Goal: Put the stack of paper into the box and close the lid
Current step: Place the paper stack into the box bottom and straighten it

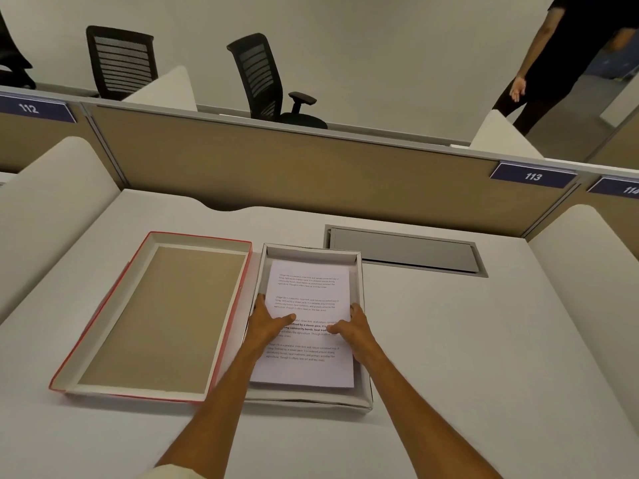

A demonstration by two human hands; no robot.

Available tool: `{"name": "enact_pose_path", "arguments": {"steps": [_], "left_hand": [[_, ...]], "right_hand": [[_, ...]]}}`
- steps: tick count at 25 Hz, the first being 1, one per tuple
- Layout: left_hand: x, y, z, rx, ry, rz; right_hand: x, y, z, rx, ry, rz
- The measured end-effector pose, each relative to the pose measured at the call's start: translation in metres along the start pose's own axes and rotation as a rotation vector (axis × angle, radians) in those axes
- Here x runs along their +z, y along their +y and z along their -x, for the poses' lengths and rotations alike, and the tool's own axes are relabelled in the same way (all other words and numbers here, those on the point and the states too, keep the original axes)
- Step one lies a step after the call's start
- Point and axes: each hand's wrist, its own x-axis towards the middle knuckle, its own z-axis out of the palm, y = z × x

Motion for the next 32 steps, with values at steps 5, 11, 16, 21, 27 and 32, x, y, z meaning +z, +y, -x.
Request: {"name": "enact_pose_path", "arguments": {"steps": [5, 11, 16, 21, 27, 32], "left_hand": [[-0.007, 0.024, 0.015, 0.020, 0.029, -0.186], [-0.015, 0.068, 0.077, -0.321, -0.160, 0.565], [-0.007, 0.048, 0.118, -0.666, -0.409, 0.919], [0.005, 0.033, 0.124, -0.711, -0.434, 1.073], [0.017, 0.032, 0.108, -0.826, -0.320, 1.011], [0.018, 0.021, 0.089, -0.926, -0.260, 1.055]], "right_hand": [[-0.005, -0.005, 0.007, -0.031, -0.019, 0.076], [-0.017, -0.054, 0.005, -0.200, 0.013, 0.272], [-0.018, -0.088, -0.043, -0.355, -0.099, 0.567], [-0.011, -0.102, -0.083, -0.422, -0.180, 0.758], [0.004, -0.109, -0.117, -0.359, -0.247, 0.848], [0.009, -0.108, -0.131, -0.373, -0.265, 0.844]]}}
